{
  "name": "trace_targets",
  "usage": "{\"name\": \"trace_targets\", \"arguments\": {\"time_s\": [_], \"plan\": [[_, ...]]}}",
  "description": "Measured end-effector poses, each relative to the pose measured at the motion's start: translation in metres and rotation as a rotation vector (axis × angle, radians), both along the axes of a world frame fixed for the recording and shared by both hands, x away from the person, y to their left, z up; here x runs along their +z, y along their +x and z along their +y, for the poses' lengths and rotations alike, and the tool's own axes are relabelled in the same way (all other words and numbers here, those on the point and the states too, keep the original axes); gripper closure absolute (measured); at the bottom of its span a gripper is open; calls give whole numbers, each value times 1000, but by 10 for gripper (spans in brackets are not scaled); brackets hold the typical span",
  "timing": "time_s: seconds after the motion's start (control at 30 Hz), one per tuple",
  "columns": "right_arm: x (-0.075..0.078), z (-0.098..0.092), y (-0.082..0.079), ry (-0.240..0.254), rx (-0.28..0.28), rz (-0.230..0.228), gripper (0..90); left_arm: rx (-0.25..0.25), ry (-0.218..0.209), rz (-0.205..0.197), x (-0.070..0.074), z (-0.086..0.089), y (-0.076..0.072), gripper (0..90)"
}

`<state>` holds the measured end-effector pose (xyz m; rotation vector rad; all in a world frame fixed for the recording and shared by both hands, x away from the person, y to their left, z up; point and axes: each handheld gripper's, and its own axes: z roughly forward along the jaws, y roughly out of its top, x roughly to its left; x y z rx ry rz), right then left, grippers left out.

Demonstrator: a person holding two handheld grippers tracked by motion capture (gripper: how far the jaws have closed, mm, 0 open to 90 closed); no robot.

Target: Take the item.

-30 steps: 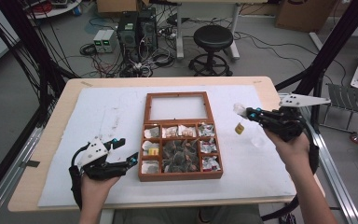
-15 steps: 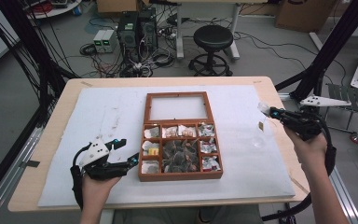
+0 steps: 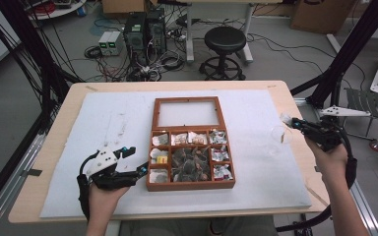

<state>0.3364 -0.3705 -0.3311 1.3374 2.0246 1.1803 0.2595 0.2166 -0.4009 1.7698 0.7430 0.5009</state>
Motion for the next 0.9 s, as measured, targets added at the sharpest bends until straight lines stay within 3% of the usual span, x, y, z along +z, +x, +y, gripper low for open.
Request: {"name": "trace_targets", "arguments": {"time_s": [0.47,0.57,0.9], "plan": [[-22,-2,3,-21,-6,43,895,0,-2,7,-2,-1,1,294],[-24,-2,3,-16,-5,54,813,-1,-3,7,-2,-2,1,294],[-22,1,0,-28,-10,31,707,2,-7,1,-1,-1,1,294]]}}
